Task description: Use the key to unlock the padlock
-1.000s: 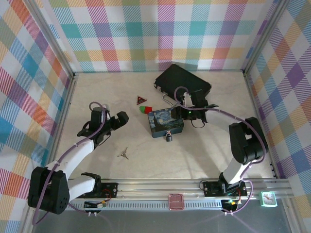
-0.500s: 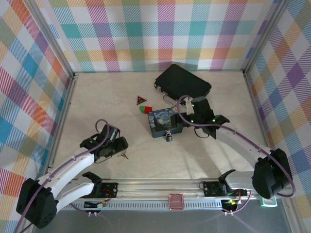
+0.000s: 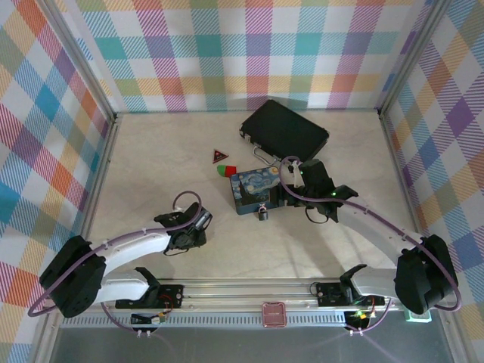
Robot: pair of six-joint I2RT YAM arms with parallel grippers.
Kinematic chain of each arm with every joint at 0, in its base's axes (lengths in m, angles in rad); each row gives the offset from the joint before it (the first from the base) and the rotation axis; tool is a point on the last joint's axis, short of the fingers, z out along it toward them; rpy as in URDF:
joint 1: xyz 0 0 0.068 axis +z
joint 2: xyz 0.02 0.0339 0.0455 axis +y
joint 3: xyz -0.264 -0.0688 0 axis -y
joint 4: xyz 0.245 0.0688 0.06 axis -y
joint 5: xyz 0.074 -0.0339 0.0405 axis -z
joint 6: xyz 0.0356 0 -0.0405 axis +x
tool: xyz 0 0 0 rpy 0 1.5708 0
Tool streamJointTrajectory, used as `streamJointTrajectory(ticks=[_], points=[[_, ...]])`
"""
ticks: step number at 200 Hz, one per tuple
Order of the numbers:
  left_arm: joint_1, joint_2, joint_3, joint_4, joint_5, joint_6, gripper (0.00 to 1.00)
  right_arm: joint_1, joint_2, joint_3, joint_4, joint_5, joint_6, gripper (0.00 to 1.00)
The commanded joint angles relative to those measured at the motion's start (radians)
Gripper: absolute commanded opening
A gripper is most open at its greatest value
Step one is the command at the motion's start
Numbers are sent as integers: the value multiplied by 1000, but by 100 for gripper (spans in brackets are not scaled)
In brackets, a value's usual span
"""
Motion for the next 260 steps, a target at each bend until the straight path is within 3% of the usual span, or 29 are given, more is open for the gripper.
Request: streamJointTrajectory(ticks=[1, 19, 103, 141, 170, 200, 231, 260], points=[[-9, 19, 13, 20, -32, 18, 39, 4, -29, -21, 10, -3, 16, 83], [-26, 33, 24, 36, -9, 20, 35, 5, -32, -21, 9, 0, 13, 83], [-184, 227, 180, 99, 38, -23, 38, 14, -88, -43, -23, -4, 17, 83], [-173, 92, 167, 11, -108, -37, 57, 93, -91, -63, -19, -41, 68, 80], [-54, -44, 114, -32, -131, -18, 60, 218, -20, -52, 2, -45, 127, 75], [171, -168, 50, 18, -37, 25, 60, 373, 126, 17, 38, -39, 169, 73], [391, -193, 51, 113, 72, 43, 59, 498, 355, 190, 14, 31, 169, 71], [482, -187, 34, 272, 120, 6, 59, 547, 524, 341, -17, 100, 207, 66]])
